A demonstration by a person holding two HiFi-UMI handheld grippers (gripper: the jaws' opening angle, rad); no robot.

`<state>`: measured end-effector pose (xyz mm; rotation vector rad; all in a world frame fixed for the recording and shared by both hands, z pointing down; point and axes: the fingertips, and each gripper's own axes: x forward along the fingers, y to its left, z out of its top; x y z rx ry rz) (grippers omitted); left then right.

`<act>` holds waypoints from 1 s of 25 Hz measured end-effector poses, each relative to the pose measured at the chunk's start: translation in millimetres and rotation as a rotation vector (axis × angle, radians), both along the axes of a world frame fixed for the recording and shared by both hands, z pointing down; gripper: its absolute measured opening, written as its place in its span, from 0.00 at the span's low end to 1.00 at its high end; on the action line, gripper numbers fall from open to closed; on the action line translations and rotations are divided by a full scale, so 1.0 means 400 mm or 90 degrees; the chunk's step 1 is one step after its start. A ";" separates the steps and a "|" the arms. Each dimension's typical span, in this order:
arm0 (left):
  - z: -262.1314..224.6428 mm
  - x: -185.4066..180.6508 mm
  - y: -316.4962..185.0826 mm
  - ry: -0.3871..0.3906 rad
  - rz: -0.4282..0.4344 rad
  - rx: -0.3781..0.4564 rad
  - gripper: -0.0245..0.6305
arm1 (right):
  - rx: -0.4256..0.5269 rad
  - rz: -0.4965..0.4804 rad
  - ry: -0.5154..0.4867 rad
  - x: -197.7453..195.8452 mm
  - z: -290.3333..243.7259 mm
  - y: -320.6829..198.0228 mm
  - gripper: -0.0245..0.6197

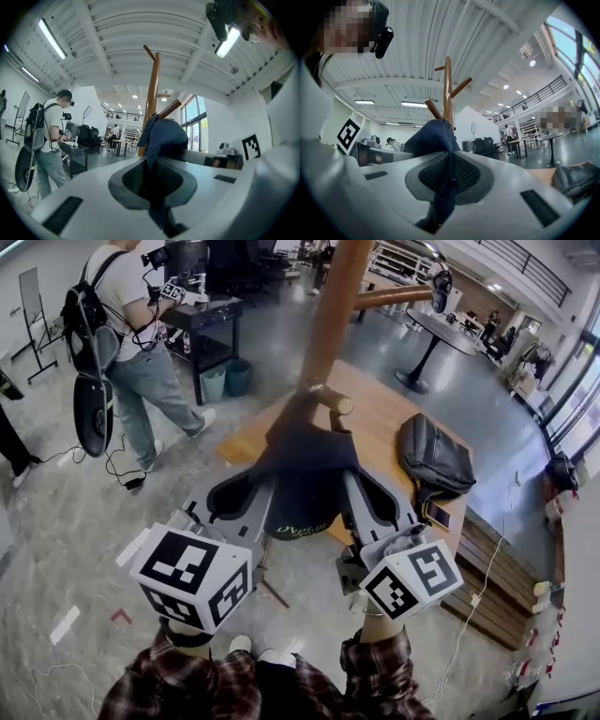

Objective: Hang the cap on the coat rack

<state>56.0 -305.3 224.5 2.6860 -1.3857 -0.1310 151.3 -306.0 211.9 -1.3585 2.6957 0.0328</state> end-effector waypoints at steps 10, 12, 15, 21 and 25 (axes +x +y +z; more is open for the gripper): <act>0.001 -0.006 0.007 0.016 0.006 0.005 0.08 | 0.026 0.007 -0.010 0.007 -0.014 0.017 0.08; -0.007 -0.010 0.012 0.025 0.005 0.011 0.08 | 0.036 0.009 -0.010 0.011 -0.025 0.027 0.09; -0.022 -0.017 0.021 0.033 -0.001 0.022 0.08 | 0.047 0.011 -0.005 0.015 -0.037 0.043 0.10; -0.045 -0.034 0.032 0.025 -0.018 0.042 0.16 | 0.055 0.007 -0.002 0.016 -0.048 0.064 0.15; -0.061 -0.047 0.041 0.022 -0.020 0.058 0.23 | 0.066 0.007 -0.004 0.016 -0.058 0.081 0.17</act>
